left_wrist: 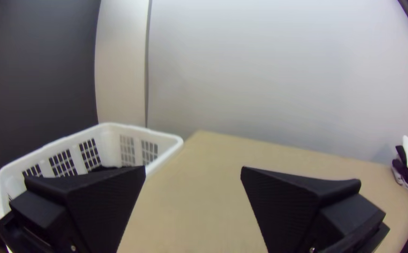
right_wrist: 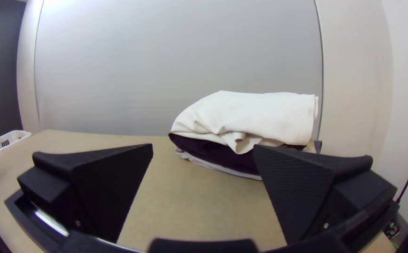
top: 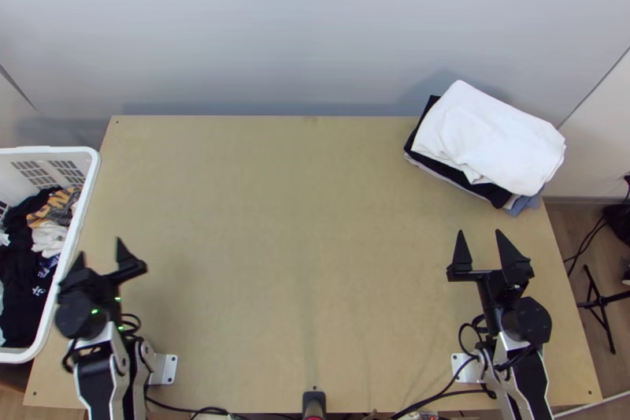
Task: Fold the t-shirt
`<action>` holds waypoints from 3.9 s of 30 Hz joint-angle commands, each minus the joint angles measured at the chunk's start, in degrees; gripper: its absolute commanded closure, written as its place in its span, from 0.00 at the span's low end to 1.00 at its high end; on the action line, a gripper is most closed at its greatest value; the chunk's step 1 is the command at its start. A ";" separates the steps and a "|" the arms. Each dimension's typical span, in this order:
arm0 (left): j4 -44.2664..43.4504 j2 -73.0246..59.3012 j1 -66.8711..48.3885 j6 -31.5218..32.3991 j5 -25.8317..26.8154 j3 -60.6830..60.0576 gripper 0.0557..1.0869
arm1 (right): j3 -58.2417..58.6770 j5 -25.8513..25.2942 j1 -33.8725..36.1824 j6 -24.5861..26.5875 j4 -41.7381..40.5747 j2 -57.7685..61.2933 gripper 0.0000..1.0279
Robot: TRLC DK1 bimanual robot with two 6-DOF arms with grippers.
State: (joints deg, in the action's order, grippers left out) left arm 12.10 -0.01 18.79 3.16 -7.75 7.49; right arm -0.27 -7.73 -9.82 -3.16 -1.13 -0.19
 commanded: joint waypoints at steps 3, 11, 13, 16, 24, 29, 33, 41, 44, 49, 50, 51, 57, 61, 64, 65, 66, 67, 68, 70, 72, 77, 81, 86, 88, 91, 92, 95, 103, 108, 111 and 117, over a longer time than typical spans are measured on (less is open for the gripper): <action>16.03 -14.23 4.15 1.94 -0.86 26.44 0.05 | 0.01 -0.01 -0.02 -0.01 -0.02 0.01 0.04; 32.81 -39.28 11.89 6.51 -3.50 60.63 0.05 | 0.01 -0.01 -0.02 -0.01 -0.02 0.01 0.04; 37.30 -46.22 14.70 6.69 -3.50 68.80 0.05 | 0.01 -0.01 -0.02 -0.01 -0.02 0.01 0.04; 42.83 -56.15 21.47 6.16 -3.50 78.30 0.05 | -0.08 -0.01 -0.02 -0.01 -0.02 0.01 0.04; 43.89 -78.56 29.82 2.03 -1.83 89.02 0.05 | -0.08 -0.01 -0.02 -0.01 -0.02 0.01 0.04; 39.76 -93.77 34.21 1.85 6.43 94.47 0.05 | 0.01 -0.01 -0.02 -0.01 -0.02 0.01 0.04; 39.93 -108.80 34.83 1.24 8.01 103.61 0.05 | 0.01 -0.01 -0.02 -0.01 -0.02 0.01 0.04; 39.41 -134.29 34.30 0.01 9.77 121.71 0.05 | 0.01 -0.01 -0.02 -0.01 -0.02 0.01 0.04; 37.56 -139.56 33.07 -1.75 10.74 123.38 0.05 | -0.08 -0.01 -0.02 -0.01 -0.02 0.01 0.04; 35.71 -145.98 31.75 -3.07 12.23 123.38 0.05 | -0.08 -0.01 -0.02 -0.01 -0.02 0.01 0.04; 35.54 -146.94 31.75 -3.07 12.23 123.38 0.05 | 0.01 -0.01 -0.02 -0.01 -0.02 0.01 0.04; 35.01 -147.82 31.66 -2.98 12.32 123.21 0.05 | 0.01 -0.01 -0.02 -0.01 -0.02 0.01 0.04; 30.18 -152.57 31.58 -1.58 12.32 123.03 0.05 | -0.08 -0.01 -0.02 -0.01 -0.02 0.01 0.04; 26.75 -154.76 31.75 -0.96 12.32 123.03 0.05 | 0.01 -0.01 -0.02 -0.01 -0.02 0.01 0.04; 23.67 -156.52 31.75 -0.43 12.32 123.03 0.05 | -0.08 -0.01 -0.02 -0.01 -0.02 0.01 0.04; 22.62 -157.05 31.75 -0.08 12.32 123.03 0.05 | -0.08 -0.01 -0.02 -0.01 -0.02 0.01 0.04; 21.65 -157.66 31.75 0.09 12.32 123.03 0.05 | 0.01 -0.01 -0.02 -0.01 -0.02 0.01 0.04; 21.12 -158.19 31.66 0.18 12.32 123.03 0.05 | 0.01 -0.01 -0.02 -0.01 -0.02 0.01 0.04; 20.33 -158.81 31.49 0.01 12.23 123.03 0.05 | -0.08 -0.01 -0.02 -0.01 -0.02 0.01 0.04; 18.75 -159.86 31.40 -0.08 12.23 123.03 0.05 | 0.01 -0.01 -0.02 -0.01 -0.02 0.01 0.04; 18.22 -160.39 31.40 0.01 12.14 123.03 0.05 | -0.08 -0.01 -0.02 -0.01 -0.02 0.01 0.04; 14.36 -161.09 31.58 0.27 10.91 122.86 0.48 | 0.01 -0.01 -0.02 -0.01 -0.02 0.01 0.04; 12.34 -160.65 32.19 1.76 12.41 122.77 0.97 | 0.01 -0.01 -0.02 -0.01 -0.02 0.01 0.04; 16.20 -152.13 32.45 2.99 13.37 121.54 0.97 | 0.01 -0.01 -0.02 -0.01 -0.02 0.01 0.04; 18.31 -147.03 32.81 4.05 15.83 121.54 0.97 | -0.08 -0.01 -0.02 -0.01 -0.02 0.01 0.04; 21.56 -138.33 32.89 5.63 18.56 121.45 0.97 | 0.01 -0.01 -0.02 -0.01 -0.02 0.01 0.04; 22.71 -135.34 32.81 5.98 19.35 121.45 0.97 | -0.08 -0.01 -0.02 -0.01 -0.02 0.01 0.04; 25.87 -126.11 32.63 7.65 23.83 120.57 0.97 | -0.08 -0.01 -0.02 -0.01 -0.02 0.01 0.04; 31.14 -100.62 29.47 7.65 30.60 109.67 0.97 | 0.01 -0.01 -0.02 -0.01 -0.02 0.01 0.04; 31.14 -86.74 25.86 4.49 31.04 100.88 0.97 | -0.08 -0.01 -0.02 -0.01 -0.02 0.01 0.04; 29.56 -78.30 22.52 2.55 31.13 94.20 0.97 | 0.01 -0.01 -0.02 -0.01 -0.02 0.01 0.04; 27.72 -62.66 10.22 0.45 31.04 81.64 0.97 | 0.01 -0.01 -0.02 -0.01 -0.02 0.01 0.04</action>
State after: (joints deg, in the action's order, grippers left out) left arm 41.50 -79.90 39.70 5.91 22.96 102.06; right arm -0.30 -7.73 -9.82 -3.16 -1.15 -0.19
